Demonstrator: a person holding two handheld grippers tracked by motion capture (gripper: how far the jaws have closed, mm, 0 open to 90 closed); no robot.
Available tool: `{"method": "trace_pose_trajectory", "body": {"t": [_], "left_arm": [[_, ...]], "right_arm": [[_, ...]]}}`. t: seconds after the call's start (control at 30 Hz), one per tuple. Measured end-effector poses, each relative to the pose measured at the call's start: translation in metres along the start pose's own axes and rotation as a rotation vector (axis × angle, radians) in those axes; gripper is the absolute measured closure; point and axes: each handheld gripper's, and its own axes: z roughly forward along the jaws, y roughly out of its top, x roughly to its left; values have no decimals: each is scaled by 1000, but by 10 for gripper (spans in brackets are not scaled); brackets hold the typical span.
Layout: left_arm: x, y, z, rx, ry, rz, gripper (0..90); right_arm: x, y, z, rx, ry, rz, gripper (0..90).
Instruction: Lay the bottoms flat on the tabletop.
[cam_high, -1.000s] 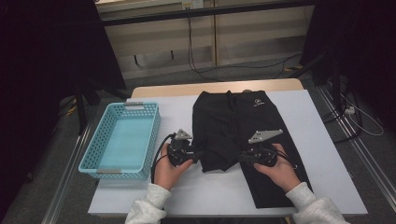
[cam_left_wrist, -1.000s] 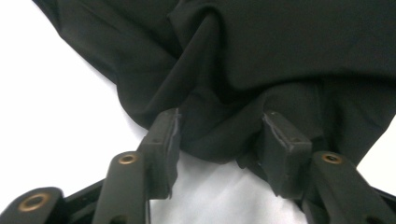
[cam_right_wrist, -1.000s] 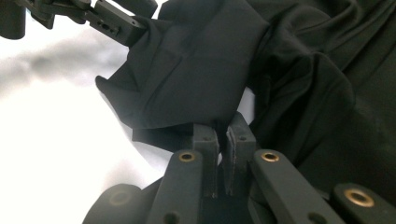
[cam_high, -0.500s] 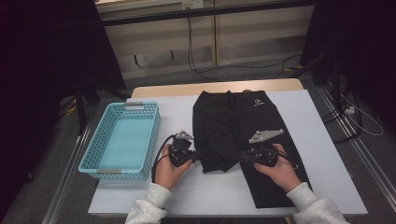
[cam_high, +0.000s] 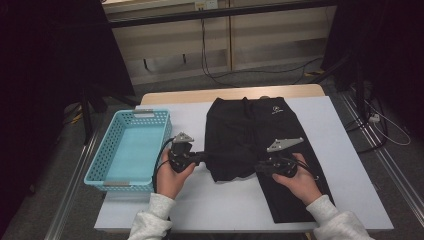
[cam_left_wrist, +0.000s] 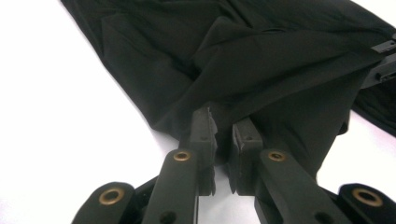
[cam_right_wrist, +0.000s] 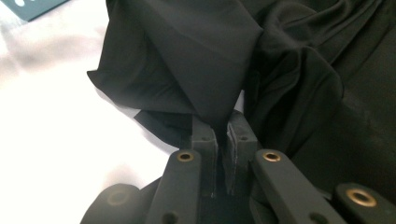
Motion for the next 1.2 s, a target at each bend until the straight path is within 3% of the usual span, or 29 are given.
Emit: {"method": "trace_pose_trajectory", "body": {"t": [0.13, 0.2, 0.33, 0.37, 0.43, 0.57, 0.7, 0.8, 0.9, 0.97, 1.07, 1.2], "left_arm": [[3, 0, 4, -4, 29, 2, 847], [4, -1, 6, -6, 42, 0, 837], [4, -5, 11, 15, 43, -2, 795], [4, -5, 12, 19, 44, -4, 779], [4, -6, 13, 25, 49, 2, 762], [4, -7, 13, 21, 73, 10, 534], [2, -6, 11, 18, 70, 9, 408], [0, -6, 10, 12, 64, 13, 354], [-1, -6, 9, 8, 49, 23, 318], [-3, -5, 7, 12, 37, 44, 285], [-5, -5, 3, 0, 21, 35, 267], [-9, -6, 0, -6, 9, 46, 260]], "right_arm": [[-4, 3, 5, -26, -25, 23, 818], [-4, 4, 9, -23, -56, 20, 745], [1, 6, 8, -12, -152, -28, 660], [1, 7, 6, -15, -156, -31, 660], [3, 8, 2, -37, -146, -40, 652], [12, 11, -2, -56, -136, -73, 598], [20, 11, 0, -48, -93, -96, 599], [25, 12, 2, -33, -95, -110, 598], [31, 12, 8, -25, -54, -133, 591], [35, 11, 15, 0, -50, -144, 588], [37, 8, 25, 35, -30, -148, 584], [36, 7, 32, 66, -58, -145, 633]]}}
